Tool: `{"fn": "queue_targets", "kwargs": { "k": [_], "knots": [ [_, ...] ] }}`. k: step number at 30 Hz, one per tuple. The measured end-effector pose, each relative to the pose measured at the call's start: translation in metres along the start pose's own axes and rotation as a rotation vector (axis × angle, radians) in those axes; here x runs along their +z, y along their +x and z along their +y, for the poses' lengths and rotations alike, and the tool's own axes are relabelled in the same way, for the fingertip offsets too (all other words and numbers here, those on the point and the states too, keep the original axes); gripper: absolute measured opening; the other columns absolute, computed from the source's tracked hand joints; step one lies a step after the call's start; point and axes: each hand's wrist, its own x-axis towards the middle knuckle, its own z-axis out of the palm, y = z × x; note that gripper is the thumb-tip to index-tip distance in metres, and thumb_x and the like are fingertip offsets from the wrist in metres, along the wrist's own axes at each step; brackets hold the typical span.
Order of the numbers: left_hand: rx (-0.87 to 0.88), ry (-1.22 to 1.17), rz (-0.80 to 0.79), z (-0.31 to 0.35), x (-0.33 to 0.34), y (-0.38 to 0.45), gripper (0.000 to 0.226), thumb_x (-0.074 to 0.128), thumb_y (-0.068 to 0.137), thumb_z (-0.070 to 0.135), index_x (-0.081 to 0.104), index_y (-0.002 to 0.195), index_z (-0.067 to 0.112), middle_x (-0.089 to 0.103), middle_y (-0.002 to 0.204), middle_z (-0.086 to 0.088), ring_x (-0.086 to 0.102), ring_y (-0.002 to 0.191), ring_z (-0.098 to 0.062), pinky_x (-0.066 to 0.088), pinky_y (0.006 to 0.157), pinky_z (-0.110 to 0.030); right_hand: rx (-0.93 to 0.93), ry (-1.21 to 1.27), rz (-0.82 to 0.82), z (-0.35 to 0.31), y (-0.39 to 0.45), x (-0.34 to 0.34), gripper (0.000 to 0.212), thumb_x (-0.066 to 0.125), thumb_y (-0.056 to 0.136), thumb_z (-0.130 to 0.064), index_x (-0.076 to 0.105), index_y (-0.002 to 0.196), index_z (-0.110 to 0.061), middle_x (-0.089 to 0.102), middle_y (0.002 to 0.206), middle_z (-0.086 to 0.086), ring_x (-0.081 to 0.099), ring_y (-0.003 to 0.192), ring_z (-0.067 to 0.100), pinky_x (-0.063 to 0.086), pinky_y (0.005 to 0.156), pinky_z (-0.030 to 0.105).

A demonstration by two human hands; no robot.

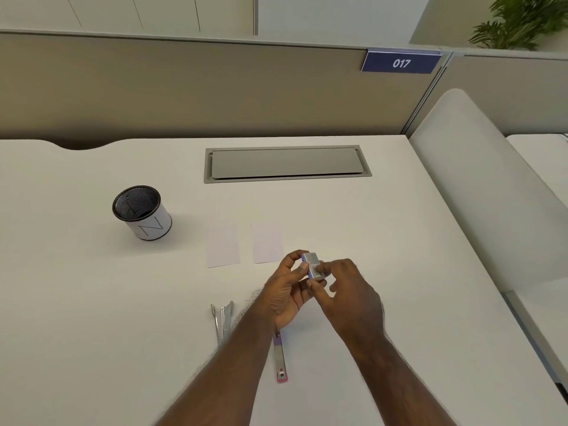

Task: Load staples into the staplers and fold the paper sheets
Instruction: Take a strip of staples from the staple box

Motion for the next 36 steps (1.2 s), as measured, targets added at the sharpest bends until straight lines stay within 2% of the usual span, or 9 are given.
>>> {"fn": "queue_targets", "kwargs": {
  "k": [6, 10, 12, 15, 22, 25, 28, 31, 36],
  "knots": [
    [-0.01, -0.063, 0.033, 0.003, -0.002, -0.005, 0.034, 0.064, 0.084, 0.012, 0.058, 0.117, 0.01, 0.072, 0.106, -0.021, 0.073, 0.086, -0.033, 0.062, 0.064, -0.034, -0.109, -0.037, 0.051, 0.001, -0.007, -0.002, 0.02, 0.066, 0.086, -0.043, 0.067, 0.103, -0.032, 0.065, 0.101, -0.016, 0.064, 0.068, 0.002, 0.041, 0.051, 0.013],
    [-0.003, -0.107, 0.055, 0.006, -0.003, -0.006, 0.021, 0.054, 0.094, 0.008, 0.06, 0.113, 0.01, 0.072, 0.104, -0.023, 0.073, 0.086, -0.035, 0.062, 0.061, -0.036, -0.191, -0.02, 0.174, -0.001, -0.011, -0.003, 0.019, 0.063, 0.087, -0.042, 0.073, 0.098, -0.031, 0.069, 0.098, -0.013, 0.065, 0.068, 0.006, 0.039, 0.055, 0.011],
    [0.002, -0.121, 0.057, 0.007, -0.003, -0.006, 0.019, 0.051, 0.096, 0.007, 0.061, 0.112, 0.01, 0.072, 0.104, -0.023, 0.073, 0.086, -0.035, 0.062, 0.062, -0.037, -0.24, -0.026, 0.226, -0.001, -0.012, -0.003, 0.023, 0.059, 0.089, -0.042, 0.075, 0.097, -0.027, 0.071, 0.099, -0.01, 0.067, 0.071, 0.008, 0.039, 0.059, 0.011],
    [0.012, -0.128, 0.042, 0.008, -0.001, -0.007, 0.019, 0.05, 0.095, 0.008, 0.06, 0.111, 0.011, 0.072, 0.106, -0.023, 0.073, 0.086, -0.035, 0.062, 0.061, -0.037, -0.27, -0.025, 0.257, -0.001, -0.015, -0.003, 0.021, 0.063, 0.087, -0.036, 0.075, 0.097, -0.022, 0.072, 0.1, -0.006, 0.068, 0.074, 0.01, 0.044, 0.061, 0.015],
    [0.053, -0.199, 0.0, 0.011, 0.002, -0.009, 0.026, 0.058, 0.085, 0.012, 0.061, 0.111, 0.008, 0.071, 0.107, -0.025, 0.07, 0.094, -0.045, 0.062, 0.066, -0.043, -0.293, -0.029, 0.224, -0.003, -0.02, -0.005, 0.018, 0.071, 0.082, -0.038, 0.071, 0.089, -0.021, 0.071, 0.098, -0.004, 0.067, 0.073, 0.009, 0.041, 0.059, 0.012],
    [0.057, -0.202, -0.016, 0.013, 0.002, -0.009, 0.025, 0.06, 0.083, 0.012, 0.065, 0.107, 0.009, 0.071, 0.107, -0.025, 0.069, 0.096, -0.045, 0.061, 0.069, -0.044, -0.297, 0.04, 0.172, -0.004, -0.022, -0.008, 0.021, 0.065, 0.087, -0.044, 0.069, 0.09, -0.025, 0.07, 0.095, -0.009, 0.064, 0.071, 0.005, 0.041, 0.055, 0.01],
    [0.051, -0.192, -0.021, 0.013, 0.001, -0.009, 0.021, 0.058, 0.085, 0.011, 0.066, 0.105, 0.009, 0.07, 0.107, -0.025, 0.07, 0.095, -0.043, 0.062, 0.067, -0.042, -0.234, 0.118, 0.161, -0.008, -0.019, -0.01, 0.015, 0.06, 0.09, -0.04, 0.067, 0.095, -0.028, 0.07, 0.092, -0.014, 0.063, 0.067, 0.004, 0.049, 0.049, 0.016],
    [0.051, -0.174, -0.017, 0.013, 0.0, -0.009, 0.023, 0.057, 0.085, 0.01, 0.062, 0.108, 0.01, 0.07, 0.106, -0.024, 0.072, 0.089, -0.036, 0.062, 0.065, -0.038, -0.15, 0.112, 0.166, -0.011, -0.013, -0.01, 0.013, 0.067, 0.089, -0.029, 0.069, 0.102, -0.027, 0.071, 0.092, -0.014, 0.064, 0.067, 0.007, 0.055, 0.053, 0.025],
    [0.072, -0.141, -0.051, 0.018, 0.003, -0.009, 0.023, 0.06, 0.085, 0.013, 0.065, 0.108, 0.012, 0.07, 0.11, -0.023, 0.071, 0.094, -0.039, 0.062, 0.068, -0.04, -0.135, 0.054, 0.114, -0.015, -0.007, -0.013, 0.011, 0.066, 0.088, -0.036, 0.069, 0.098, -0.031, 0.068, 0.088, -0.013, 0.063, 0.065, 0.005, 0.052, 0.049, 0.024]
  ]
}}
